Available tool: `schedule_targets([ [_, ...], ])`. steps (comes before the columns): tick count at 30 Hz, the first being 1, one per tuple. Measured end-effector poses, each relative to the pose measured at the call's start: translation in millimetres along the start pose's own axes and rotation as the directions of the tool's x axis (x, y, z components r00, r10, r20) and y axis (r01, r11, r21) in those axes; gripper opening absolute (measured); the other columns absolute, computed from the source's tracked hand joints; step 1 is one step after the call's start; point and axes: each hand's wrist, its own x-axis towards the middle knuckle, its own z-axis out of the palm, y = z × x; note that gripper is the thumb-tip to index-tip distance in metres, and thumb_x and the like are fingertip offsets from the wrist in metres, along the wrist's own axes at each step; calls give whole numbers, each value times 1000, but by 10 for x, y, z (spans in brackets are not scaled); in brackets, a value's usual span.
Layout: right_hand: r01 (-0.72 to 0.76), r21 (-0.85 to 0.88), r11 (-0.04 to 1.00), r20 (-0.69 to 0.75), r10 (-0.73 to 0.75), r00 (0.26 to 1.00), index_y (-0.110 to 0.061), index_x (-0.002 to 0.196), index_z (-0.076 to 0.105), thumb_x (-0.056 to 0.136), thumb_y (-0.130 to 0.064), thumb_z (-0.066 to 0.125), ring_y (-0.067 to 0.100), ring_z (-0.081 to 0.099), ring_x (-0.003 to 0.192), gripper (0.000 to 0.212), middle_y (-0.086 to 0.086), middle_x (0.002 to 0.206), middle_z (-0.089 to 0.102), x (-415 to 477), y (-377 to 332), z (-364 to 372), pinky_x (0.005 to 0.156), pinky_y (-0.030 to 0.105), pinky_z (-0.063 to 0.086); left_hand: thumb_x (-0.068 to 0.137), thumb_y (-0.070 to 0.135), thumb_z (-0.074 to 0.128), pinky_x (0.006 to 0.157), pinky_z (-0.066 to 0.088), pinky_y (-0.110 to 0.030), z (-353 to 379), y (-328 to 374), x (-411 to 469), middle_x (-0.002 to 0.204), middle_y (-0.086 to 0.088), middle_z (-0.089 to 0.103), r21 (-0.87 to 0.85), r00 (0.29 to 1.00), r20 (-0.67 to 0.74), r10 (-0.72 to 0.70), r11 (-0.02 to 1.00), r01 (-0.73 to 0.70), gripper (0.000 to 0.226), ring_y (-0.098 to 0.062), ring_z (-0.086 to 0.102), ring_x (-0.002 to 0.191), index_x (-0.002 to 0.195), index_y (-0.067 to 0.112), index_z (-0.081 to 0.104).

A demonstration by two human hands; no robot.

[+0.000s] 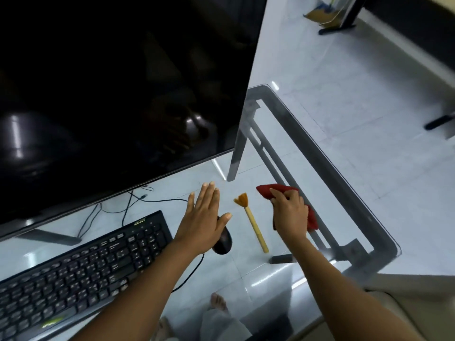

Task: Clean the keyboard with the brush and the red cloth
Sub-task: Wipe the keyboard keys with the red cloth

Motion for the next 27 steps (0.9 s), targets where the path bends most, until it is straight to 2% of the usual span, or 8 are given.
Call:
schedule_targets([
  [2, -131, 231, 964, 114, 107, 988, -48, 113, 62, 92, -45, 44, 26, 64, 87, 28, -1, 106, 63, 80, -22, -157, 74, 45, 57, 87, 66, -3, 117, -12, -39, -27, -71, -128, 160, -3, -15, -42, 1000, -15, -27, 999, 26, 86, -15, -23, 144, 153, 11, -1],
  [4, -319, 369, 873, 118, 296, 948, -36, 109, 58, 91, -50, 43, 22, 66, 56, 27, 4, 85, 66, 87, -81, -273, 49, 41, 58, 92, 63, 10, 117, -13, -38, -59, -207, -331, 159, -1, -18, -63, 998, -30, -58, 996, 56, 80, -13, -25, 143, 153, 12, -3],
  [6, -254, 412, 875, 44, 260, 965, -27, 108, 55, 97, -41, 45, 10, 61, 44, 21, 2, 83, 59, 26, -265, -326, 33, 29, 49, 92, 66, 11, 118, -12, -38, -101, -438, -574, 160, 0, -17, -71, 993, -53, -108, 992, 104, 81, -11, -25, 143, 153, 14, -3],
  [11, 221, 380, 898, -115, -191, 975, -24, 123, 62, 98, -26, 50, 1, 52, 68, 28, -9, 94, 41, -465, -1244, -107, 60, 31, 52, 85, 74, 7, 118, -12, -39, -217, -1141, -1340, 160, -1, -16, -50, 971, -24, -237, 971, 235, 92, -12, -24, 144, 153, 13, -2],
  [16, 428, 371, 824, 97, -492, 865, -48, 123, 54, 98, -37, 40, 20, 57, 89, 31, -7, 108, 46, -1041, -2076, 327, 74, 31, 52, 75, 88, 15, 117, -13, -43, -277, -1539, -1969, 158, -1, -22, -3, 951, 17, -308, 951, 308, 110, -13, -28, 142, 152, 13, -9],
  [20, 485, 324, 812, 71, -532, 844, -29, 124, 62, 96, -36, 45, 18, 61, 80, 33, 0, 104, 53, -1433, -2468, 708, 68, 24, 54, 63, 96, 26, 118, -12, -47, -302, -1792, -2261, 156, 0, -28, -26, 935, 48, -353, 935, 354, 127, -12, -32, 140, 152, 14, -13],
  [24, 687, 268, 676, 227, -737, 637, -30, 125, 57, 87, -22, 68, 16, 63, 69, 41, 2, 95, 54, -1764, -2536, 1040, 48, 26, 55, 64, 89, 44, 117, -13, -48, -293, -1935, -2424, 155, -2, -31, -23, 935, 77, -347, 937, 350, 131, -16, -32, 140, 151, 13, -17],
  [27, 603, 124, 788, 256, -612, 748, -45, 125, 46, 97, -45, 48, 12, 58, 68, 29, -6, 101, 51, -1470, -2507, 943, 53, 27, 54, 64, 88, 45, 117, -14, -47, -286, -1972, -2467, 156, -2, -28, -8, 936, 66, -347, 937, 348, 130, -17, -30, 141, 150, 13, -18],
])
